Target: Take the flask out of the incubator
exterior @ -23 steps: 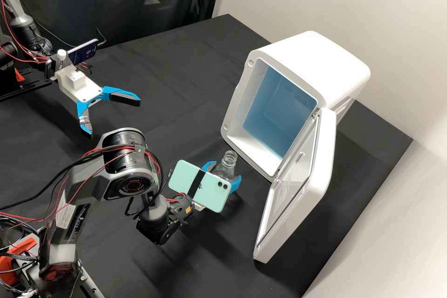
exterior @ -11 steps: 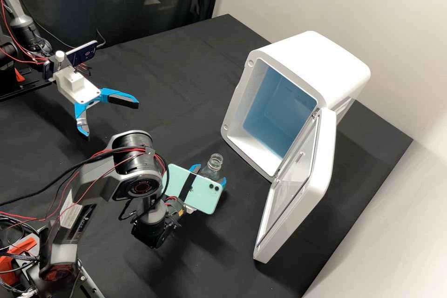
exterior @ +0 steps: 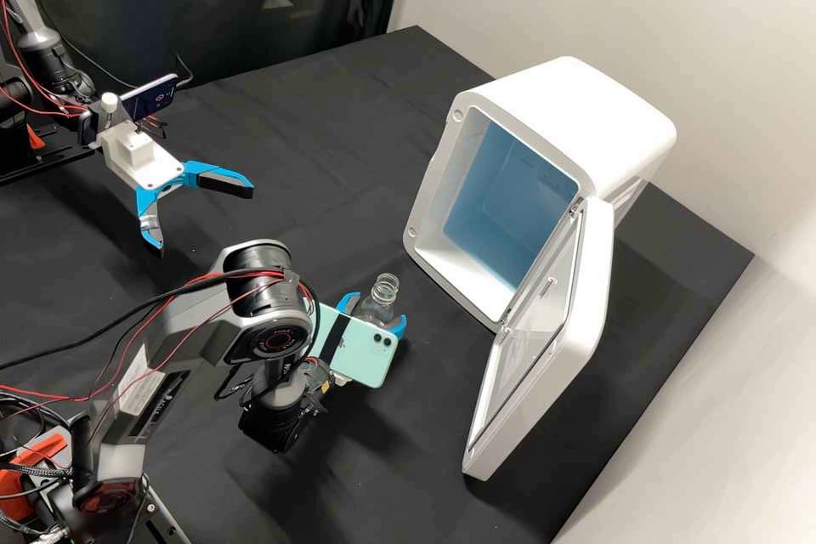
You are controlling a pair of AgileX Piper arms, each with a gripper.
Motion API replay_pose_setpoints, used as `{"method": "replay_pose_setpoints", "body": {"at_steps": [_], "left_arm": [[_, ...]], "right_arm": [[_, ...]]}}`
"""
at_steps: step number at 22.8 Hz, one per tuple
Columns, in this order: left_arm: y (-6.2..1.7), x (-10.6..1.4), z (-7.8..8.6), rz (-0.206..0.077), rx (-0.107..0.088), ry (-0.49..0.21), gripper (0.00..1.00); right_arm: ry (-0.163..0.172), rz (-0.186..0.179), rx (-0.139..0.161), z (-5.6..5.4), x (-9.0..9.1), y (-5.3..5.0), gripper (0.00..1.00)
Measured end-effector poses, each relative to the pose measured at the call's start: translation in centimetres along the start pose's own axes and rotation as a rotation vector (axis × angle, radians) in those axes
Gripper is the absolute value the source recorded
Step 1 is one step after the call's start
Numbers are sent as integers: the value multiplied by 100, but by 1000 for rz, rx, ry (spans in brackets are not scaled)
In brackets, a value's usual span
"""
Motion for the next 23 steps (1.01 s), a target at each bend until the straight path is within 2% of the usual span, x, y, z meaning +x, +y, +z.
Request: {"method": "replay_pose_setpoints", "body": {"at_steps": [11,12,21,23], "left_arm": [[0,0,0,0,0,0,100],[0,0,0,0,0,0,100],[0,0,0,0,0,0,100],[0,0,0,0,0,0,100]], "right_arm": [[0,-1,1,-14,13,-9,0],[-1,-1,3,-9,15,-15,100],[1,0,7,-4,17,-22,100],[-9,-13,9,7,18,-37,100]]}}
